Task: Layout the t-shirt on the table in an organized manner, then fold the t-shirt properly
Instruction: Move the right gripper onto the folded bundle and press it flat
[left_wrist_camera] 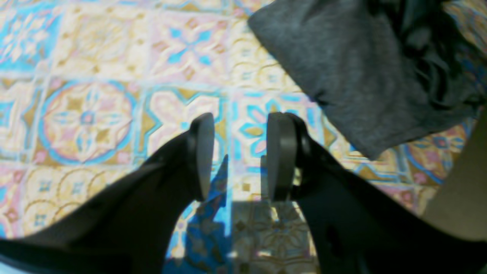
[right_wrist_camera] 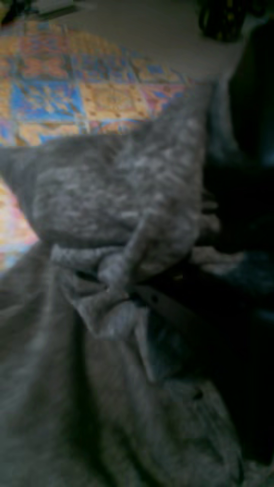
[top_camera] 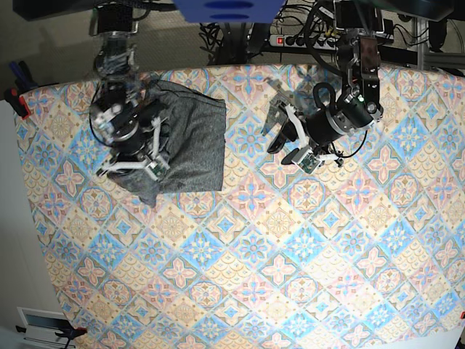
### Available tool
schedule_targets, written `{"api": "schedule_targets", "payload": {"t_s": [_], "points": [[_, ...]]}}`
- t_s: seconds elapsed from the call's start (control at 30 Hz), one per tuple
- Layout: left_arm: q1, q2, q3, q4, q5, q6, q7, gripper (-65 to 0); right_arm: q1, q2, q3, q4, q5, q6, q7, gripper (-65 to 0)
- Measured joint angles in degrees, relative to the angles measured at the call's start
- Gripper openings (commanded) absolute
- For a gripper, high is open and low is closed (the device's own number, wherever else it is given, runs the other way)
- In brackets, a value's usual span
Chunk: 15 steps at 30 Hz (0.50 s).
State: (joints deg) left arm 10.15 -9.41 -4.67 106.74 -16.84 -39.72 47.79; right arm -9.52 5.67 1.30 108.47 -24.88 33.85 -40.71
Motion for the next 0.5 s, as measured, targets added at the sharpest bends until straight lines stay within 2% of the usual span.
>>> {"api": "schedule_targets", "payload": {"t_s": [0.13,0.27,0.4,0.5], "points": [[0.09,0.04,-0.04,0.00,-0.02,-0.22,-0.02,-43.9,-4.20,-2.60,-3.63,-0.35,-8.96,0.37,2.19,-65.0],[0.17,0.07,0.07,0.00,0.00,-0.33,0.00,-43.9,-3.78,-5.70,-8.61,-0.57,-17.94,0.35,8.90,-65.0],[0.11,0.04,0.00,0.00,0.00,-0.33,0.00,-43.9,-6.05,-7.93,-10.93,-2.38,-21.03,0.17,12.02,-64.8],[0.17,0.07,0.17,0.00,0.00,-0.35,0.00,-43.9,-6.95,-7.65,-11.65,-4.66,-21.03,0.87,11.58,-58.9]]}}
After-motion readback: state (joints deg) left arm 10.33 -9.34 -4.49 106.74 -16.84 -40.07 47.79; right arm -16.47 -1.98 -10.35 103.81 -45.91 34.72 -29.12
